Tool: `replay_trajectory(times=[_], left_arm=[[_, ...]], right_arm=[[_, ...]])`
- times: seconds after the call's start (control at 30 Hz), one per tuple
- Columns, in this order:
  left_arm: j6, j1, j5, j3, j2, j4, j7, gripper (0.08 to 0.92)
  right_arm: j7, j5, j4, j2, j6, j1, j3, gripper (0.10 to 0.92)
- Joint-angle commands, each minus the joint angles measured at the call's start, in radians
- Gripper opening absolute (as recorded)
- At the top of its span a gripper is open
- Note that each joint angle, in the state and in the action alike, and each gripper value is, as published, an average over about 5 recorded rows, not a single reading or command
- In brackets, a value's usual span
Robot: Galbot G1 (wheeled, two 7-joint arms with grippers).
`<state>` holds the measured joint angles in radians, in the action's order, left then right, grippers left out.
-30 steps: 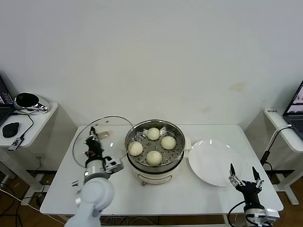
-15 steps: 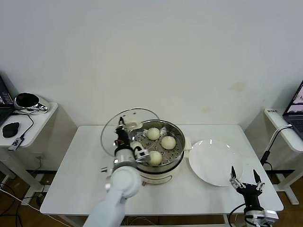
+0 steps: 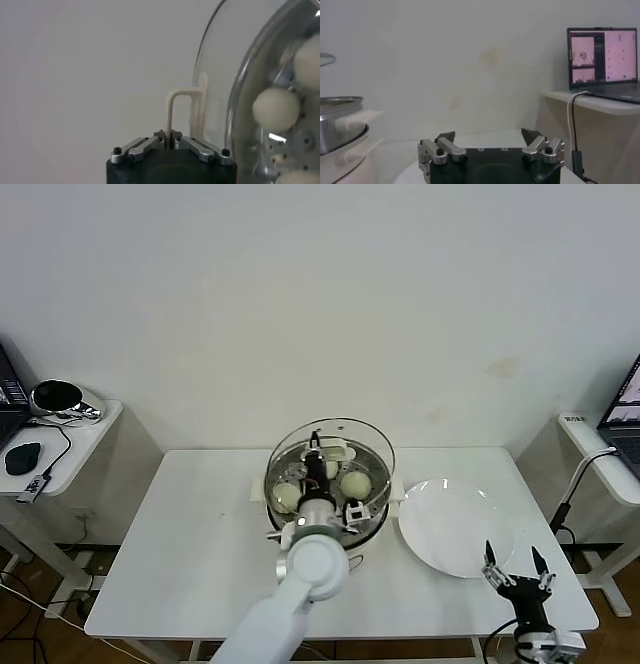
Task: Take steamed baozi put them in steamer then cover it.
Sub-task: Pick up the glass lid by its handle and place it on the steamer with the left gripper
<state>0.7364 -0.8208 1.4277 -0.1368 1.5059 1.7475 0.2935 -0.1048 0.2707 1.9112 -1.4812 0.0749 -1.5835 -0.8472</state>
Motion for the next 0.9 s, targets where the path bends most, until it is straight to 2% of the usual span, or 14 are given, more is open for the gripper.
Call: replay_trajectory(times=[0.03,0.9], left_arm=[[0.026,0.017,0.067,-0.046,0.001,-0.066,0.023,0.135],[0.025,-0.008,0.079,-0.011,-0.021,-0.072,0.042,0.135]], right_arm=[[-0.002,-0.004,0.0,0.0,-0.003,-0.005,0.001,0.823],[-0.002,-0.019,0.0,-0.008,-0.002,-0.006,0.009,0.823]])
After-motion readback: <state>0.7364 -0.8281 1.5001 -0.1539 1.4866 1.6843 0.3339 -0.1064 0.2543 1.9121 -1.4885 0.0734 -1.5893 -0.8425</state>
